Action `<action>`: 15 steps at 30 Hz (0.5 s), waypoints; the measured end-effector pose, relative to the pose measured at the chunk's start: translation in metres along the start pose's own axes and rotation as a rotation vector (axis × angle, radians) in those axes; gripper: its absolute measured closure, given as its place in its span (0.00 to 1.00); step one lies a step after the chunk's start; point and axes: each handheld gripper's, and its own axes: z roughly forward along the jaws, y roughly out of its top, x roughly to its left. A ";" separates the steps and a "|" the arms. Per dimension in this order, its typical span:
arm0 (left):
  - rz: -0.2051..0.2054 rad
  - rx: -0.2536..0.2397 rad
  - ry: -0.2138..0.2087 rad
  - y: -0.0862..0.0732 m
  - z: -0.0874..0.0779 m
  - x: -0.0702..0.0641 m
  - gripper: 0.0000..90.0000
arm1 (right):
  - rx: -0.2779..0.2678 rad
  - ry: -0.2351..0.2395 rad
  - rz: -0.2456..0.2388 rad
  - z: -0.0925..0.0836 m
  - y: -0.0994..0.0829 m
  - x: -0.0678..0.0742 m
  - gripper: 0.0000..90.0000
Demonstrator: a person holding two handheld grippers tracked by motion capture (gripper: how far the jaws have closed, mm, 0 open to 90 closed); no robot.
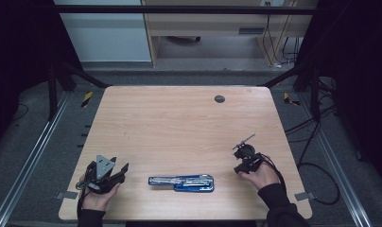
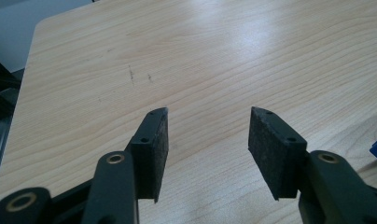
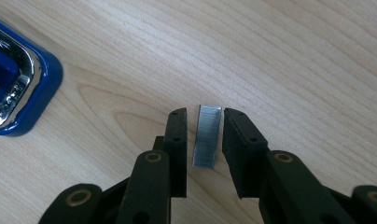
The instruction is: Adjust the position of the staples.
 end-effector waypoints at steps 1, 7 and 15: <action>0.002 0.000 0.001 0.000 0.000 0.000 0.53 | -0.005 -0.003 0.003 0.000 -0.001 0.000 0.80; 0.001 0.001 0.001 0.000 0.000 0.000 0.53 | -0.049 0.019 0.017 0.002 -0.008 -0.003 0.81; 0.003 0.002 0.003 0.000 0.000 0.000 0.53 | -0.064 0.020 0.030 0.007 -0.012 -0.001 0.81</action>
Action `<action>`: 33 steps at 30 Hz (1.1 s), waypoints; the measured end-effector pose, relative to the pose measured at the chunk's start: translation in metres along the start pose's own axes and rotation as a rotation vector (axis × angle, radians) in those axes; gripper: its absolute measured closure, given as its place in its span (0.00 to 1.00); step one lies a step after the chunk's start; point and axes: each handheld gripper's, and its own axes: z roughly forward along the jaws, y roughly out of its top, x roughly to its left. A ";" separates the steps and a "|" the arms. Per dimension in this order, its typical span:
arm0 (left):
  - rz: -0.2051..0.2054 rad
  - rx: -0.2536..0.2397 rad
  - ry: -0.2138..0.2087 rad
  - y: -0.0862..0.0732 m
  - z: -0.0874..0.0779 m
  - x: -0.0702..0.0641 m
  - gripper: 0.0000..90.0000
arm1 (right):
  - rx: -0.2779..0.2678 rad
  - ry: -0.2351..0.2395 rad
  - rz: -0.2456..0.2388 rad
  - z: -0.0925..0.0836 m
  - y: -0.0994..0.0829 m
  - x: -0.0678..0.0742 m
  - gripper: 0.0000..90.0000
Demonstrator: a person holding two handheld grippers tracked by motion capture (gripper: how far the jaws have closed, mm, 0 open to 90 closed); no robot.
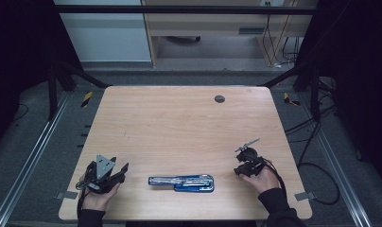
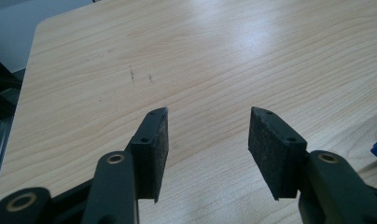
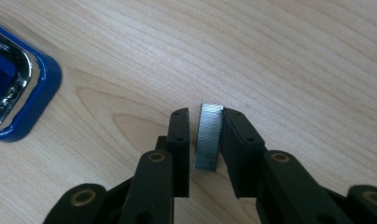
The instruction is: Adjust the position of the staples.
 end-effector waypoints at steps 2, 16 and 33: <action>0.000 -0.001 0.001 0.000 0.000 0.000 0.53 | -0.001 0.000 0.003 0.001 0.000 0.000 0.82; 0.001 0.001 0.001 0.000 0.000 0.000 0.53 | -0.006 -0.020 -0.005 0.002 0.003 0.001 0.85; 0.000 -0.003 0.002 0.000 0.000 0.000 0.53 | -0.058 0.021 -0.102 -0.011 0.004 0.002 0.87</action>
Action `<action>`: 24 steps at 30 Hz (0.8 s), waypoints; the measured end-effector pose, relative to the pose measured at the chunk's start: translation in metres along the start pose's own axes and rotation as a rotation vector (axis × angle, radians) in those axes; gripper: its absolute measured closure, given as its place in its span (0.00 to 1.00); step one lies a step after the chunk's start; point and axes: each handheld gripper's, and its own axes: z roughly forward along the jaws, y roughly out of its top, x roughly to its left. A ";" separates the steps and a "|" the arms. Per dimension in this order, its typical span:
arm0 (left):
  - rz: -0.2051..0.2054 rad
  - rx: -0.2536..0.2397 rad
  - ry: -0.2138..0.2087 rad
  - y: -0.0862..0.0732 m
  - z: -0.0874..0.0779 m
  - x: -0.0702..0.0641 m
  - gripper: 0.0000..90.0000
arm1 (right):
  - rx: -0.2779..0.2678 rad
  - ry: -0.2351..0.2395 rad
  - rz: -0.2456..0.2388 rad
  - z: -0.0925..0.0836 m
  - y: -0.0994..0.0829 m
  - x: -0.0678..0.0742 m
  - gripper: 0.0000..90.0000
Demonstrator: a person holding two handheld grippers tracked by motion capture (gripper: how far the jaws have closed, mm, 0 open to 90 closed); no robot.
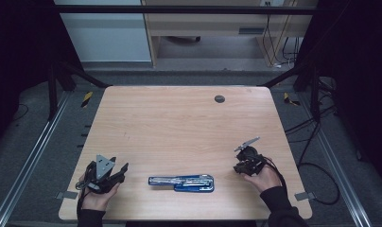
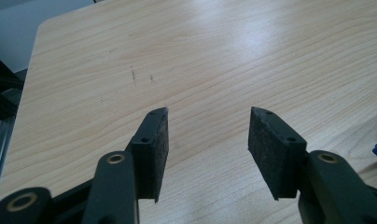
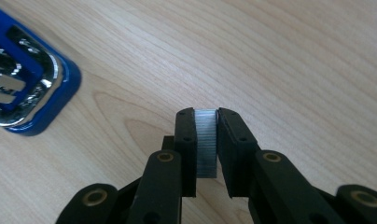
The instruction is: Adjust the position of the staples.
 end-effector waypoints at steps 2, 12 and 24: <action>0.000 -0.001 -0.001 0.000 0.000 0.000 0.53 | -0.011 0.013 -0.034 -0.005 0.002 0.002 0.87; -0.002 0.000 -0.010 -0.001 0.000 0.001 0.53 | -0.095 0.120 -0.165 -0.020 0.010 0.005 0.87; -0.004 -0.002 -0.015 -0.001 0.001 0.001 0.54 | -0.214 0.209 -0.330 -0.035 0.022 0.014 0.87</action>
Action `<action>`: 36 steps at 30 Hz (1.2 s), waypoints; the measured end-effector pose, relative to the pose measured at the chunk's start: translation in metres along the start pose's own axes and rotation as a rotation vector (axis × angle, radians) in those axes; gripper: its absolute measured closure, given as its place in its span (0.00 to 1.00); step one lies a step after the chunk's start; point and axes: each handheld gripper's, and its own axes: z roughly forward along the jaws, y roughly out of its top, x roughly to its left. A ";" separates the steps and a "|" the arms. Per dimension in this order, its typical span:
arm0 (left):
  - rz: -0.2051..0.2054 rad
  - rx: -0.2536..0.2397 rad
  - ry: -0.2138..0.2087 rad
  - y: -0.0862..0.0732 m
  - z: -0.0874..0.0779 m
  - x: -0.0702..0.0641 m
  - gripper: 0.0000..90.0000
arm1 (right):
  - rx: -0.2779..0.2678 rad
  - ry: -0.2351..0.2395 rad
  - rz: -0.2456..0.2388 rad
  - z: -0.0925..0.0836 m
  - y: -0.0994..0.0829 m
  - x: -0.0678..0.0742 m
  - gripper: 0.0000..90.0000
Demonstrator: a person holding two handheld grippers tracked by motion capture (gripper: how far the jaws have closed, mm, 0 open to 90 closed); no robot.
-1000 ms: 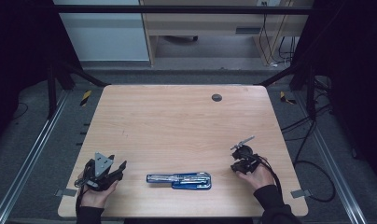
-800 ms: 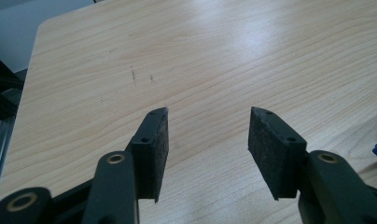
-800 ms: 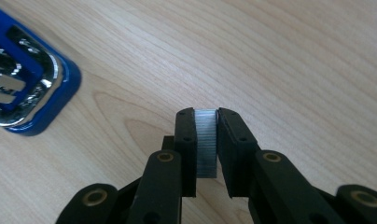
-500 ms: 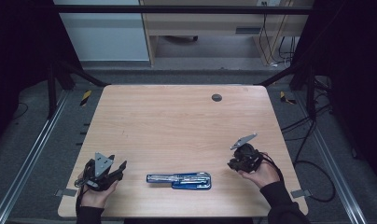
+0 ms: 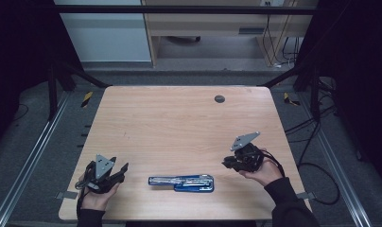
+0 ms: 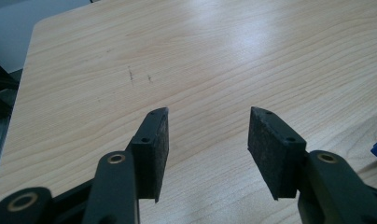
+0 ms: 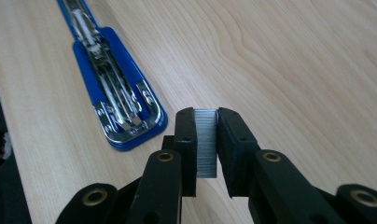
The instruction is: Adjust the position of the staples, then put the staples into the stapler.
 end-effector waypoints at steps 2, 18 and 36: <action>0.000 0.002 -0.001 0.000 0.000 0.000 0.54 | -0.015 0.023 -0.028 -0.002 0.004 0.002 0.87; 0.001 0.007 -0.003 -0.001 0.001 0.002 0.54 | 0.026 0.123 -0.204 -0.003 0.034 0.017 0.87; 0.009 0.014 0.000 0.000 0.002 -0.001 0.54 | 0.091 0.213 -0.345 0.014 0.049 0.033 0.87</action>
